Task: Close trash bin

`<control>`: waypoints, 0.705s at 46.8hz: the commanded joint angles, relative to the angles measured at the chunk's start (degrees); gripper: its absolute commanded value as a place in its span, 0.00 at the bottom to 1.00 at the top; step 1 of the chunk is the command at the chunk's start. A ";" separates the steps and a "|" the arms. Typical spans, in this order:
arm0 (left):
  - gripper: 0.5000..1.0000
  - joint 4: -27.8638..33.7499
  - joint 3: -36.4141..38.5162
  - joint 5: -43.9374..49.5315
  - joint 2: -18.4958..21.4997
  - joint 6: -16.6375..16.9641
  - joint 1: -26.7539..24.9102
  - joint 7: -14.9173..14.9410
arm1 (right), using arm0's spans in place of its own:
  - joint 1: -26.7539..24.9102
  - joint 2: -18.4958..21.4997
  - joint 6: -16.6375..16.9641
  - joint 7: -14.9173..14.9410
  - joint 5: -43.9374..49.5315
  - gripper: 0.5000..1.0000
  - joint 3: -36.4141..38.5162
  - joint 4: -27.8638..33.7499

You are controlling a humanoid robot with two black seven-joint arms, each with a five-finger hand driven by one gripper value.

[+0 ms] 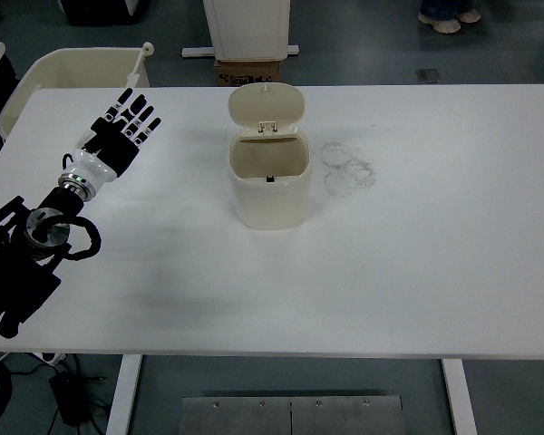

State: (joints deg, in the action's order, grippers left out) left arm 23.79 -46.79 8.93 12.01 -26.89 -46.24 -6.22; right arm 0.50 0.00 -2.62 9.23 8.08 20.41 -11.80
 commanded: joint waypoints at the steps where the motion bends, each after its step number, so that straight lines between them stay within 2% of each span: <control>1: 1.00 0.11 0.03 -0.05 0.03 -0.09 0.10 0.07 | 0.03 0.00 -0.02 0.00 0.00 0.99 -0.02 0.02; 20: 1.00 0.20 0.29 -0.58 0.12 0.44 -0.26 0.07 | 0.03 0.00 -0.02 0.00 0.00 0.99 -0.02 -0.07; 33: 1.00 0.29 0.21 -0.58 0.73 0.97 -2.54 0.68 | 0.03 0.00 -0.02 0.00 0.00 0.99 0.07 0.02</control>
State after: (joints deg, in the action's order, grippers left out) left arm 24.09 -46.58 8.42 12.72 -25.96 -48.38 -5.84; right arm 0.53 0.00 -2.61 9.23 8.07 20.46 -11.79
